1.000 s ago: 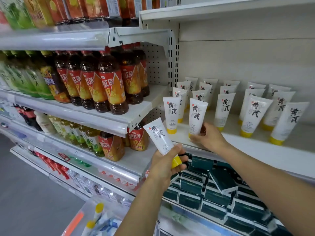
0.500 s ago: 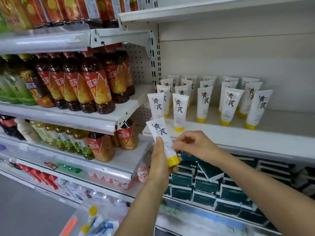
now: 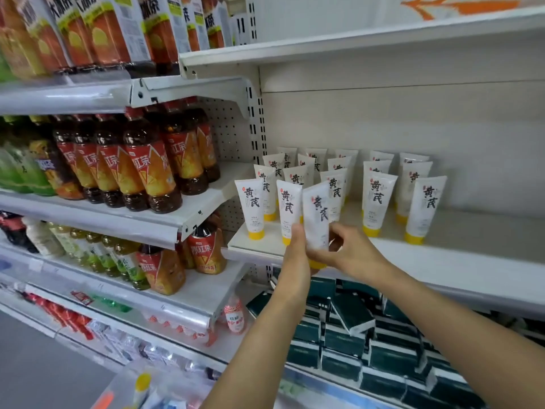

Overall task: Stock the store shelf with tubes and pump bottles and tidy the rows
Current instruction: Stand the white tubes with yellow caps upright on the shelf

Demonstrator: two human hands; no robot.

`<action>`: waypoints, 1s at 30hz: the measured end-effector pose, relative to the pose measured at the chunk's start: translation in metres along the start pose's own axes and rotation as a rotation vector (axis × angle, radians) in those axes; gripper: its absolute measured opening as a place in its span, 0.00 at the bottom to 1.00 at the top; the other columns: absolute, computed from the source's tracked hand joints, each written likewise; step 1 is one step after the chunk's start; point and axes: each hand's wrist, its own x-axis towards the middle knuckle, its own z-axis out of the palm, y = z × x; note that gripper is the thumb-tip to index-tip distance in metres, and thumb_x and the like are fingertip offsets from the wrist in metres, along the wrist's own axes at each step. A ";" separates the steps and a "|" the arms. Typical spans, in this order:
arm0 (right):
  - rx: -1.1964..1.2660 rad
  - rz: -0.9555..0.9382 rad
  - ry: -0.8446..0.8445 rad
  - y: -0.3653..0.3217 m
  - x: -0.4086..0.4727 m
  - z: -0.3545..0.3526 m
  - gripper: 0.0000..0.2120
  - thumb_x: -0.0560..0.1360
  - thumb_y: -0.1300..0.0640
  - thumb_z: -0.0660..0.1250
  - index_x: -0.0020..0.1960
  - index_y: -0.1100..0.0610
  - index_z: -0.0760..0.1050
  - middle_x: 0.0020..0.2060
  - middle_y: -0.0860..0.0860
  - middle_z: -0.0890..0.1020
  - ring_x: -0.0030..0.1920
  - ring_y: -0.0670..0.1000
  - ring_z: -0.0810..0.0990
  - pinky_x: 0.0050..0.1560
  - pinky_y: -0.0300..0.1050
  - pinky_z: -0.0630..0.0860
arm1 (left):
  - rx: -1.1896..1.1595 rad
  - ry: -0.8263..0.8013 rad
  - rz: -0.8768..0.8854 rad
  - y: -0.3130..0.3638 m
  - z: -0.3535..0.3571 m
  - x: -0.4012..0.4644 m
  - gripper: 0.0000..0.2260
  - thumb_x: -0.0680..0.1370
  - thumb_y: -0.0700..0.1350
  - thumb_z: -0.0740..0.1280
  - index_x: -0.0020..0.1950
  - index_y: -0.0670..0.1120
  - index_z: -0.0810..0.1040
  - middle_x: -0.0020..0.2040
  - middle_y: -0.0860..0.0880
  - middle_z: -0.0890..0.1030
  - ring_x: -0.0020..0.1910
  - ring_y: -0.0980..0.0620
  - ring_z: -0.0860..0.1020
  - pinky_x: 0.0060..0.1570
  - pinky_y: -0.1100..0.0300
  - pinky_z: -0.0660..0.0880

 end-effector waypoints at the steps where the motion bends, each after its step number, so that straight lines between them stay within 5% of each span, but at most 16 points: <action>1: -0.005 0.004 0.023 0.003 0.003 -0.005 0.13 0.69 0.53 0.77 0.51 0.49 0.79 0.39 0.41 0.83 0.37 0.39 0.79 0.35 0.28 0.71 | 0.016 -0.005 0.011 0.002 0.004 0.000 0.18 0.82 0.60 0.48 0.59 0.59 0.75 0.52 0.58 0.82 0.50 0.66 0.80 0.51 0.66 0.74; 5: -0.077 0.029 0.076 0.015 0.013 -0.019 0.15 0.69 0.52 0.76 0.52 0.46 0.75 0.41 0.40 0.81 0.38 0.32 0.79 0.35 0.26 0.70 | 0.010 0.052 -0.017 0.002 0.015 0.009 0.21 0.81 0.62 0.48 0.64 0.54 0.72 0.62 0.51 0.77 0.63 0.56 0.73 0.64 0.58 0.66; 9: -0.160 0.049 0.075 0.029 0.025 -0.024 0.16 0.69 0.51 0.76 0.54 0.51 0.77 0.45 0.44 0.82 0.43 0.40 0.79 0.40 0.36 0.74 | -0.073 0.091 -0.074 -0.001 0.025 0.018 0.28 0.81 0.62 0.50 0.73 0.45 0.66 0.67 0.45 0.75 0.66 0.51 0.73 0.70 0.54 0.66; 12: -0.202 0.064 0.069 0.042 0.036 -0.022 0.17 0.69 0.51 0.76 0.54 0.54 0.77 0.48 0.49 0.84 0.48 0.48 0.81 0.48 0.45 0.78 | -0.112 0.118 -0.120 -0.003 0.030 0.023 0.29 0.81 0.62 0.51 0.75 0.45 0.64 0.70 0.42 0.72 0.69 0.48 0.71 0.71 0.54 0.65; 30: -0.321 0.120 0.056 0.052 0.044 -0.014 0.22 0.67 0.53 0.73 0.58 0.55 0.72 0.50 0.50 0.81 0.50 0.52 0.80 0.50 0.50 0.78 | -0.163 0.228 -0.164 -0.010 0.020 0.031 0.24 0.82 0.60 0.53 0.70 0.45 0.69 0.65 0.43 0.76 0.62 0.46 0.76 0.65 0.53 0.72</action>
